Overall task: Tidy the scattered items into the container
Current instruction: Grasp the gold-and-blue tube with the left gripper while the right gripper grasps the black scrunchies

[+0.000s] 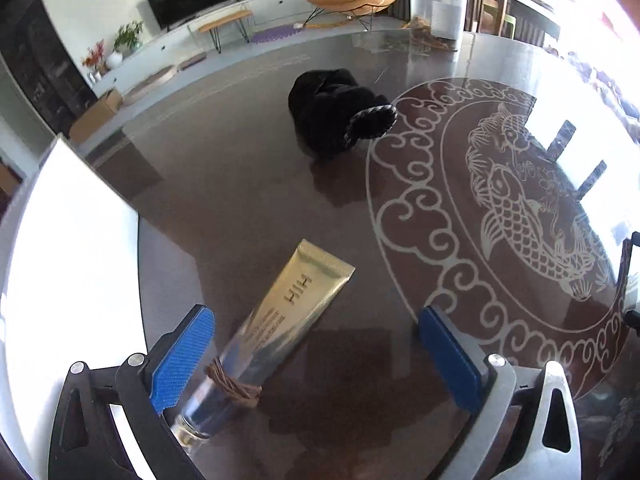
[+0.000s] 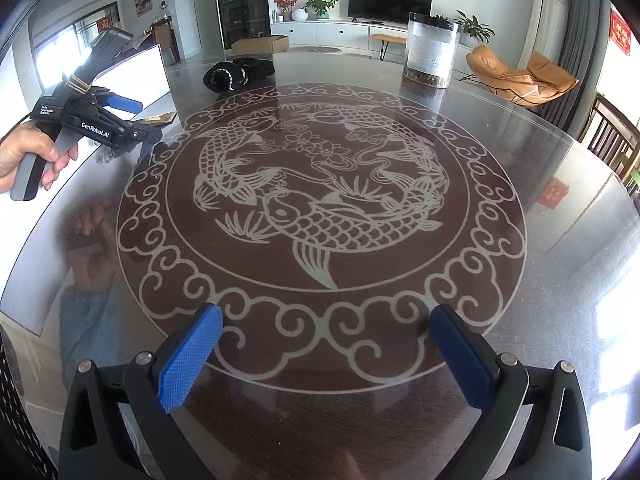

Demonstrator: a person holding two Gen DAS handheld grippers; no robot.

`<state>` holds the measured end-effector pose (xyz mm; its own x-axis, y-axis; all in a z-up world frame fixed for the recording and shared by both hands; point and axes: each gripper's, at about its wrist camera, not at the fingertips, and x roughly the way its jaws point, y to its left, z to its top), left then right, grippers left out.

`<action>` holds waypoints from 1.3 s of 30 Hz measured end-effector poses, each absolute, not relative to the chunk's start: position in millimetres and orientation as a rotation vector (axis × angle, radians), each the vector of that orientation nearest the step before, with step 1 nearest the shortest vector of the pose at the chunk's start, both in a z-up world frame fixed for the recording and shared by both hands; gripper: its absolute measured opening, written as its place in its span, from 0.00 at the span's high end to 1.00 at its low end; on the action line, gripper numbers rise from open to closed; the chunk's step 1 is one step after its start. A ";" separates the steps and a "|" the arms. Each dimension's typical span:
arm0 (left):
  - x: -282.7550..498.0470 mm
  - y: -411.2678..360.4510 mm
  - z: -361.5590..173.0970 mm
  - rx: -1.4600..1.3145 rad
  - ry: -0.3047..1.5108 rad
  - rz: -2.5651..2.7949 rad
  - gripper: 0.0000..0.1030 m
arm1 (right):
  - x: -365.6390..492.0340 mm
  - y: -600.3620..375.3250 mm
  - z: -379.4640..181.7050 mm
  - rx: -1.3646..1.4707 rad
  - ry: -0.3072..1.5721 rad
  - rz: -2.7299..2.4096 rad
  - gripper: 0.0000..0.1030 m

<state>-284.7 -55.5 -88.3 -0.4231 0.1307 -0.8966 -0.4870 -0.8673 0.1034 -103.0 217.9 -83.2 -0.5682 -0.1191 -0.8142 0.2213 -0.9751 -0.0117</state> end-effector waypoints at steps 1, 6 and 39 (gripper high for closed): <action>-283.3 -59.8 -89.9 -1.437 0.461 2.310 0.00 | -102.9 217.9 -83.2 1.346 0.166 -2.618 0.00; -259.2 -69.3 -86.1 -1.411 0.370 2.296 0.30 | -103.0 217.9 -83.2 1.346 0.166 -2.618 0.00; -151.3 -106.3 -84.1 -1.437 0.096 2.616 0.71 | -419.3 30.5 -65.4 1.491 0.098 -2.426 0.53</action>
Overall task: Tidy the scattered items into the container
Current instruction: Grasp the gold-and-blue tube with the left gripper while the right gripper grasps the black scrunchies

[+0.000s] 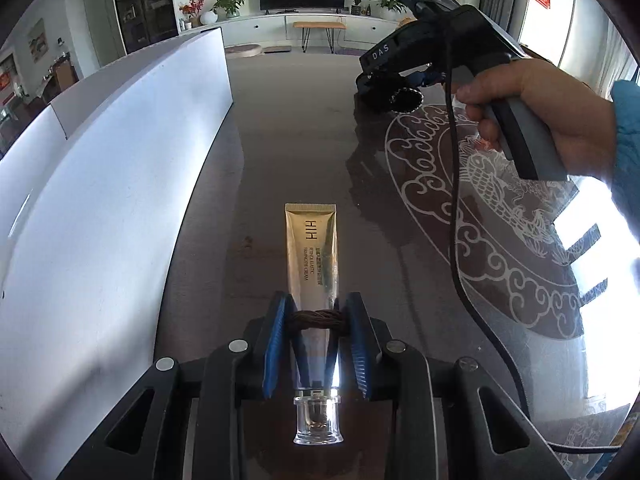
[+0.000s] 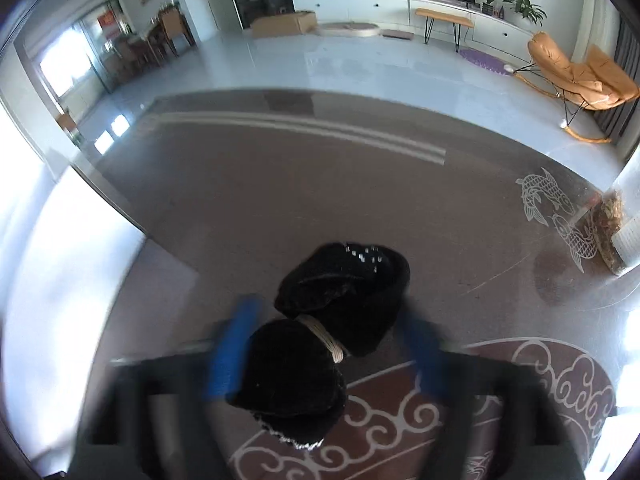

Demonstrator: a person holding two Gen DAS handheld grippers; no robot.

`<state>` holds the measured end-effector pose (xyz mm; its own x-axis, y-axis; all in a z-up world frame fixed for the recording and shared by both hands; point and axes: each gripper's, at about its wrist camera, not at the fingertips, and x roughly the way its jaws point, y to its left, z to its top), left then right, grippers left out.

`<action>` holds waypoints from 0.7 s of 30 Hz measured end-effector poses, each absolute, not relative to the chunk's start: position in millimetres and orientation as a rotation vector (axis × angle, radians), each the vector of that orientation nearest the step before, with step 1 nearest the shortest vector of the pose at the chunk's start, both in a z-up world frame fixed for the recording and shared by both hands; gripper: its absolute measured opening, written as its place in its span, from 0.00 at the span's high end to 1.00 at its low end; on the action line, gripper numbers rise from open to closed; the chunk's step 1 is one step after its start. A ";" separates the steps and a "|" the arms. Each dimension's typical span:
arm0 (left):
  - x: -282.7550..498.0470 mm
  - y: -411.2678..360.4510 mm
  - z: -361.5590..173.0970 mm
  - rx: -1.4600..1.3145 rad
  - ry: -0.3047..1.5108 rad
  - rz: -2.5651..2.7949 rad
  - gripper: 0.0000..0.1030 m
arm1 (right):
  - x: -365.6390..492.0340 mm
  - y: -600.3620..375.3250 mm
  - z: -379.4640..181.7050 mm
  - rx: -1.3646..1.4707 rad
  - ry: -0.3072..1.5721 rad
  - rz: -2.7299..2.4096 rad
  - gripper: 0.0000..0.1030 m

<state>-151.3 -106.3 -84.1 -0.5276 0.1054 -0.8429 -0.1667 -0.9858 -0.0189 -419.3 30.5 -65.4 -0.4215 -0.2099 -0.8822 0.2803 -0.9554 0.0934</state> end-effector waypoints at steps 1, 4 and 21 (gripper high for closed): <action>-150.3 -105.7 -84.3 -1.432 0.094 2.623 0.71 | -415.4 31.4 -64.3 1.465 0.093 -2.442 0.56; -146.1 -102.3 -84.1 -1.422 0.048 2.627 0.71 | -393.2 37.9 -62.4 1.414 0.121 -2.427 0.57; -63.6 -1.5 -81.1 -1.386 0.073 2.635 0.34 | -48.0 233.6 -68.5 1.282 -0.031 -2.630 0.00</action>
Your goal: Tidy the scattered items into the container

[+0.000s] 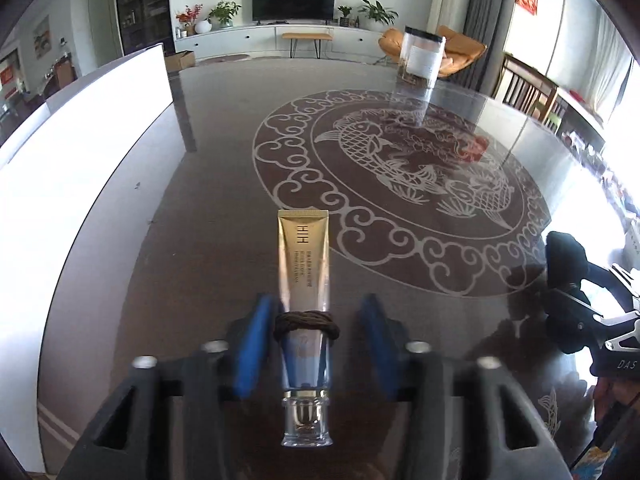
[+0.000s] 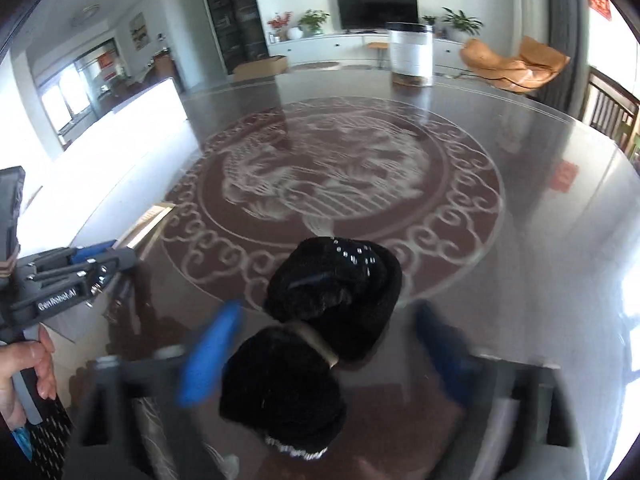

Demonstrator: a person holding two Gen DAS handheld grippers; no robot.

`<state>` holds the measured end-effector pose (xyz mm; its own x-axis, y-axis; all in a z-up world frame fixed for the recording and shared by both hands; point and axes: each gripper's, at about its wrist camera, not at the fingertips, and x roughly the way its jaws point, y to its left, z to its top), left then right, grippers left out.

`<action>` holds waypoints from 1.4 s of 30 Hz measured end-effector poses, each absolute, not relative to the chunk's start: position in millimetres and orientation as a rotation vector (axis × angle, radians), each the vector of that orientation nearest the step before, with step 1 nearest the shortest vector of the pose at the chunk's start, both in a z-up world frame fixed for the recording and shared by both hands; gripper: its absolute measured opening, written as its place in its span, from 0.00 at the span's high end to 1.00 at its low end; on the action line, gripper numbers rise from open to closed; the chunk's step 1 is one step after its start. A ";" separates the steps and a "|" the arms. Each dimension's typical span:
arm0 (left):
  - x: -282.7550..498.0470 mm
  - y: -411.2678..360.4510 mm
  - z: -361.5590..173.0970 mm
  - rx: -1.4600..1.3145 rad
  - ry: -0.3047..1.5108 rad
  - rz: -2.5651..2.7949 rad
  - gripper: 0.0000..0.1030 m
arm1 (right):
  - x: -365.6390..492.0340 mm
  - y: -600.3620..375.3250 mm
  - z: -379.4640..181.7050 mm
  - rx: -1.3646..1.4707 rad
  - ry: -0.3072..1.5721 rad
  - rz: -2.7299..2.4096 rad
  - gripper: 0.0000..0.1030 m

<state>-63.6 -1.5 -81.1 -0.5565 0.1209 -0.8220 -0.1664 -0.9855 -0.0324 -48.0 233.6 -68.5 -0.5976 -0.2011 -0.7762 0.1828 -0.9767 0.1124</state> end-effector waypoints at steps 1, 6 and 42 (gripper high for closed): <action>-66.2 1.1 -83.7 -1.423 0.123 2.649 0.18 | -46.1 239.4 -70.9 1.297 -0.034 -2.626 0.00; -70.4 -6.2 -88.4 -1.431 0.092 2.688 0.03 | -52.2 232.3 -77.0 1.338 0.047 -2.639 0.00; -70.7 -8.4 -91.8 -1.424 0.065 2.711 0.00 | -59.2 223.9 -81.3 1.372 0.130 -2.664 0.00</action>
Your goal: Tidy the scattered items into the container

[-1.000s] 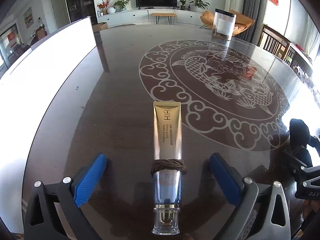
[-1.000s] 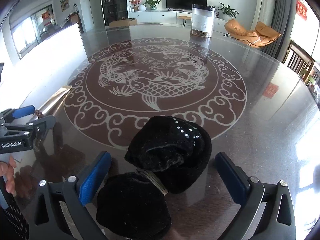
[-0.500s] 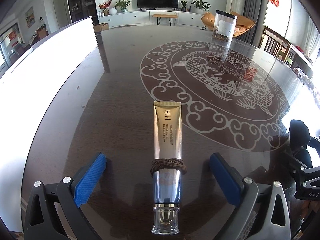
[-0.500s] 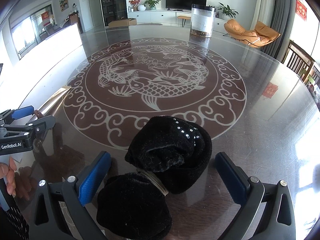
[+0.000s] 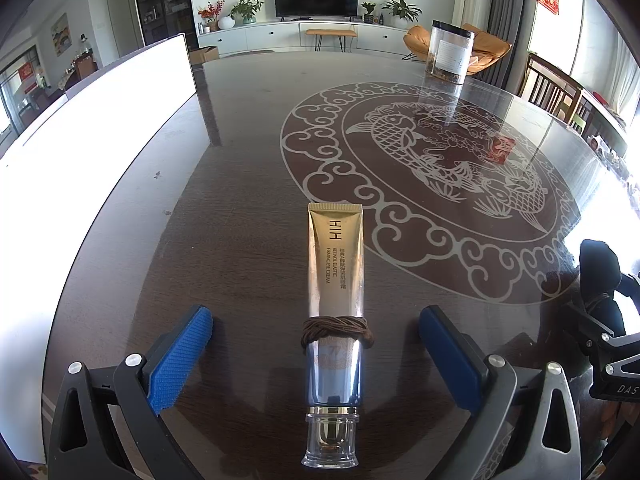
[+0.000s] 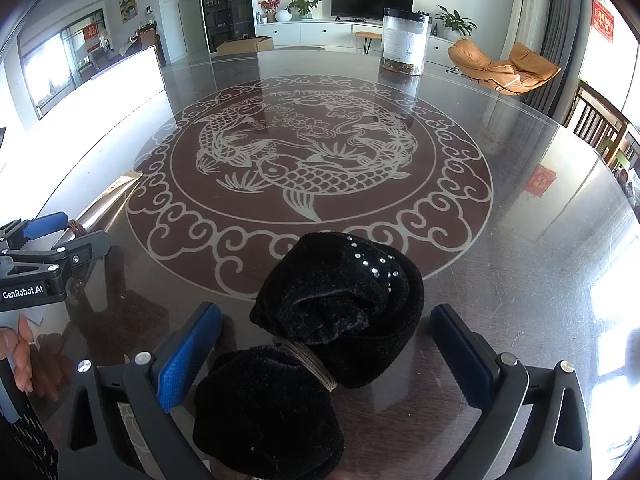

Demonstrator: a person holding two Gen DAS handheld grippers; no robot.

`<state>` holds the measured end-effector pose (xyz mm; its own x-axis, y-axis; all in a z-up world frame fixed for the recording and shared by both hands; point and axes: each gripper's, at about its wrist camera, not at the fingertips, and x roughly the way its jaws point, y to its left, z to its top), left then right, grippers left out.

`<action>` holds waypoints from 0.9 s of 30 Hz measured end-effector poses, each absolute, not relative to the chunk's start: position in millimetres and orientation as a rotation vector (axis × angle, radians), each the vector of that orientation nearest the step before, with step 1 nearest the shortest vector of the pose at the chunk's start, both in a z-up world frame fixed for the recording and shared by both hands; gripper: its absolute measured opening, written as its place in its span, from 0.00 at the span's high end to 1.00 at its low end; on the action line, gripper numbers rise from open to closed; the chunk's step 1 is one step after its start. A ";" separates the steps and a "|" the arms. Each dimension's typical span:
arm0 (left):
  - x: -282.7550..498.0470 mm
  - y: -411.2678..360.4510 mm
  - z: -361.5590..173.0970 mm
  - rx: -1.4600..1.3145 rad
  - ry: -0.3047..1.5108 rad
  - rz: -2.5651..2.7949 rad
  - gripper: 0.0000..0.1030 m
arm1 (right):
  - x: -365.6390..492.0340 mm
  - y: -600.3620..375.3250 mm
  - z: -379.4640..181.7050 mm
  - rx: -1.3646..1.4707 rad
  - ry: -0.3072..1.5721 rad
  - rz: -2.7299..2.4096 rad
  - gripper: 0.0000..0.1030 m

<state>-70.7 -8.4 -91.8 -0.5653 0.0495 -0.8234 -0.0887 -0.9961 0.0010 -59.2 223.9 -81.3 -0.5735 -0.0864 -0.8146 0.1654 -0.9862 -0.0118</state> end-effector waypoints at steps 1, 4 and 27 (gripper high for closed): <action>-70.6 -8.4 -91.8 -1.424 0.065 2.711 0.00 | -59.3 223.9 -81.2 1.372 0.130 -2.664 0.00; -70.6 -8.3 -91.9 -1.424 0.066 2.712 0.00 | -59.3 223.9 -81.2 1.372 0.130 -2.664 0.00; -71.0 -7.7 -92.5 -1.425 0.064 2.719 0.00 | -61.1 222.9 -81.1 1.373 0.131 -2.664 0.00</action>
